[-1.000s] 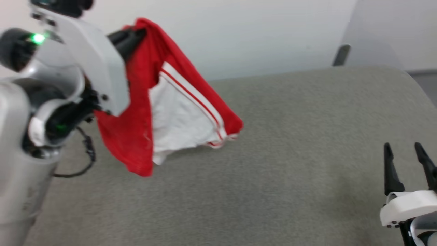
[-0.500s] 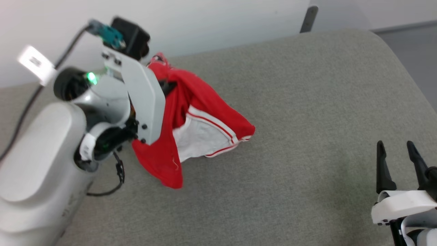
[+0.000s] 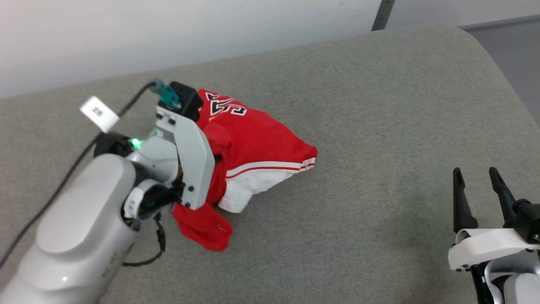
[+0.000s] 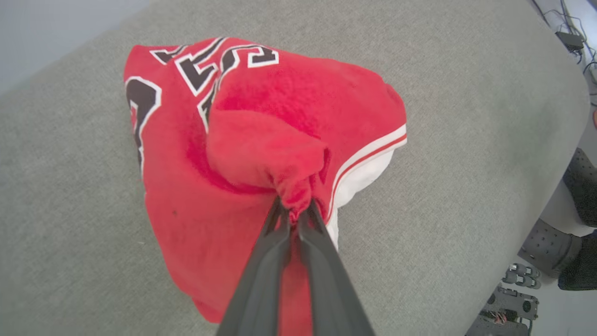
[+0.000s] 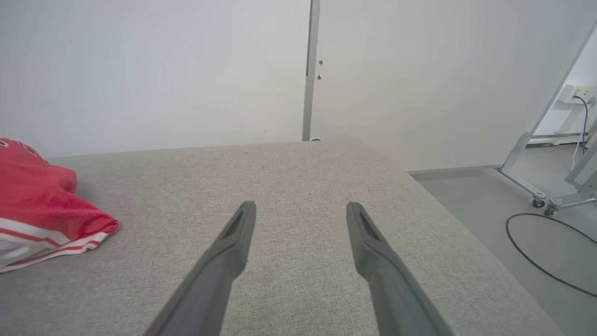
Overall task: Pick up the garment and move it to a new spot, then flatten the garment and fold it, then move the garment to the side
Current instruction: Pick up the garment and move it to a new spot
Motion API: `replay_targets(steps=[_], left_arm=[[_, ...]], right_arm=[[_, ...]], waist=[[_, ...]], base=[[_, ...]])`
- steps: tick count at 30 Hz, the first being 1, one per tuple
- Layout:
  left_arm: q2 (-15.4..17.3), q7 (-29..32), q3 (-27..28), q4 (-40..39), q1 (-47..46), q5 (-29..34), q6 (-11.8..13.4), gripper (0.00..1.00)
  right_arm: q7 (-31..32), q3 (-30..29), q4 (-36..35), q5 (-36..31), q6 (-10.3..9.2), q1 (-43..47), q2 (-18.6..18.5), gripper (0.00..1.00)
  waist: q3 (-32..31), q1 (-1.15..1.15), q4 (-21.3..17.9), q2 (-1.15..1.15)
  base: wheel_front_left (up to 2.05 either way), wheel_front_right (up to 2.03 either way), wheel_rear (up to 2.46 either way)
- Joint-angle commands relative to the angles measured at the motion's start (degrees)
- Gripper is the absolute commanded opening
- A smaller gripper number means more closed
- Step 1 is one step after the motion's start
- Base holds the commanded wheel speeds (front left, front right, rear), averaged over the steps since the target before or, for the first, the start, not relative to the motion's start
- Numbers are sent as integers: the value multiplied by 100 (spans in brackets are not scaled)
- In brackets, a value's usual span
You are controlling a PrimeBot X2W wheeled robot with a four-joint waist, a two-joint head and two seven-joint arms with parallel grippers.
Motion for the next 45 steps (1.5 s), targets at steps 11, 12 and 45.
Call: replay_targets(steps=[11,12,45], left_arm=[[-191,-258,-37,339,124,-125,-190,100],[-185,-286,-19,330,140,-133,-197,100],[426,-4831,1205,-316,2777,537,-22,100]], right_arm=[[97,126,-34,-126,0,76,13,100],[113,148,-53,-149,0,97,10,100],[124,762,-68,165,0,879,-361,100]], waist=[[-384,0,447,0],[-430,0,492,0],[-1783,0,1953,0]], base=[[0,0,0],[0,0,0],[0,0,0]])
